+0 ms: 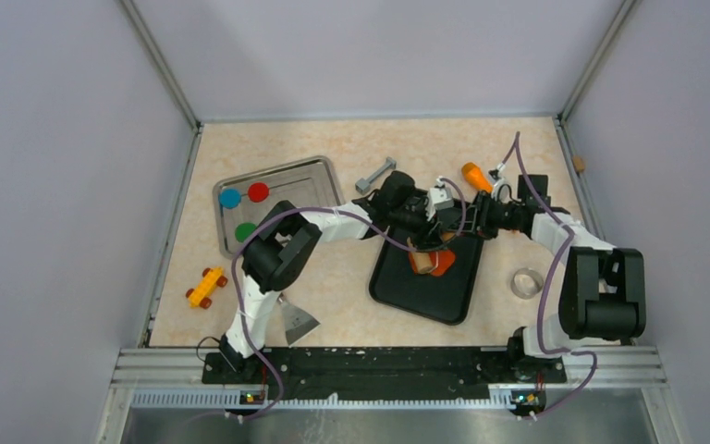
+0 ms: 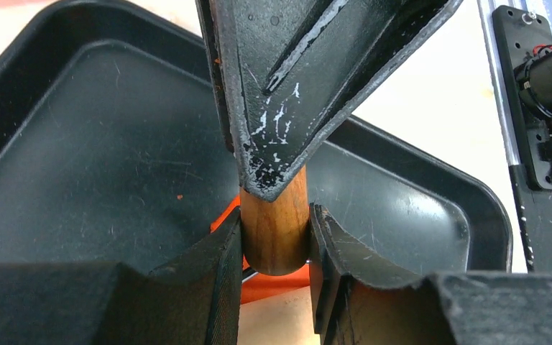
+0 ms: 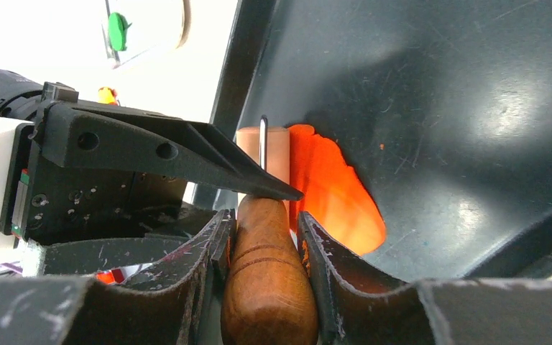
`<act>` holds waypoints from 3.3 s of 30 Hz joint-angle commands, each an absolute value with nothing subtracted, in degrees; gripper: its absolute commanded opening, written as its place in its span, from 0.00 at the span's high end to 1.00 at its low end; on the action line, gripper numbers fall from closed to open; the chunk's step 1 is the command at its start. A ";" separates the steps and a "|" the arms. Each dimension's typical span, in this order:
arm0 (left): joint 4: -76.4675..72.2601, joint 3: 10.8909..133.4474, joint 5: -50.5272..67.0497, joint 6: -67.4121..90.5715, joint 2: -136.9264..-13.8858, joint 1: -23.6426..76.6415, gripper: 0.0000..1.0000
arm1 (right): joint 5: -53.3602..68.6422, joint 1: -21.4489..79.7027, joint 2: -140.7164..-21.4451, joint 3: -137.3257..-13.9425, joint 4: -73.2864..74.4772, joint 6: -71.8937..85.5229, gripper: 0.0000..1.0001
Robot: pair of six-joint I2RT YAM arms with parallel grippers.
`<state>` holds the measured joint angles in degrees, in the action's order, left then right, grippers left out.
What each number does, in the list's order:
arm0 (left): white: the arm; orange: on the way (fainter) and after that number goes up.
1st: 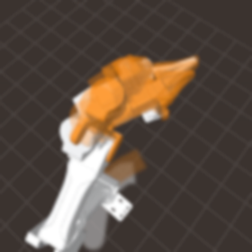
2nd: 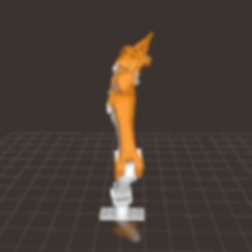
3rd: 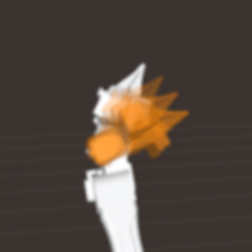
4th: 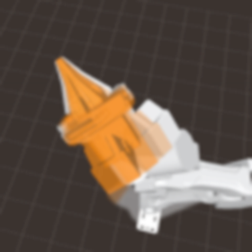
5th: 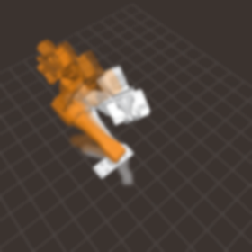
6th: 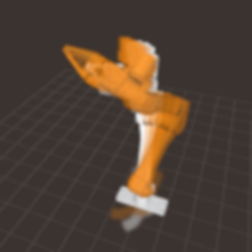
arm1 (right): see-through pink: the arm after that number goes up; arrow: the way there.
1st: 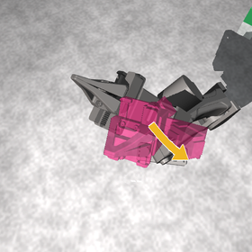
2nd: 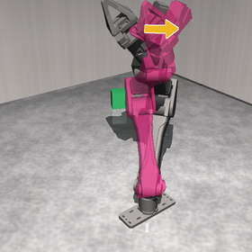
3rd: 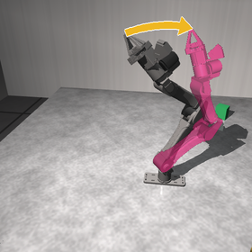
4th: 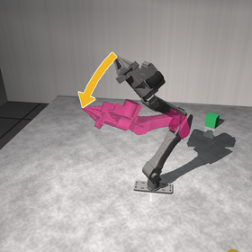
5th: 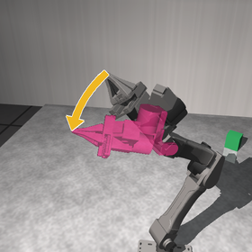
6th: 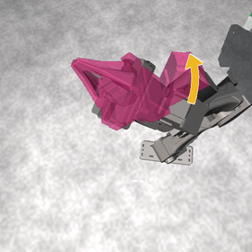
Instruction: Roll out the dumpling wrappers from the dough
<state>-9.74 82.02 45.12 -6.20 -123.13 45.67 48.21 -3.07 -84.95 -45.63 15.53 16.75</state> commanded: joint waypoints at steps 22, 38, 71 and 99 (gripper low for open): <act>3.21 89.29 41.23 -12.21 -116.00 45.48 1.00 | 52.16 -1.05 -82.06 -55.00 25.80 9.67 1.00; -9.33 95.56 42.69 -2.40 -132.87 49.25 1.00 | 45.41 -7.30 -88.97 -55.93 35.95 -7.23 1.00; -11.60 86.71 37.68 -2.71 -123.27 49.57 1.00 | 52.96 -5.60 -76.86 -56.02 42.74 -12.71 1.00; -4.04 83.33 38.77 -2.11 -115.13 48.16 1.00 | 54.08 -2.34 -89.39 -66.29 44.80 -17.85 1.00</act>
<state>-3.29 75.09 37.47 -2.96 -114.48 48.97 55.55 1.61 -92.09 -58.04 41.45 -12.29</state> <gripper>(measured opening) 0.373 0.344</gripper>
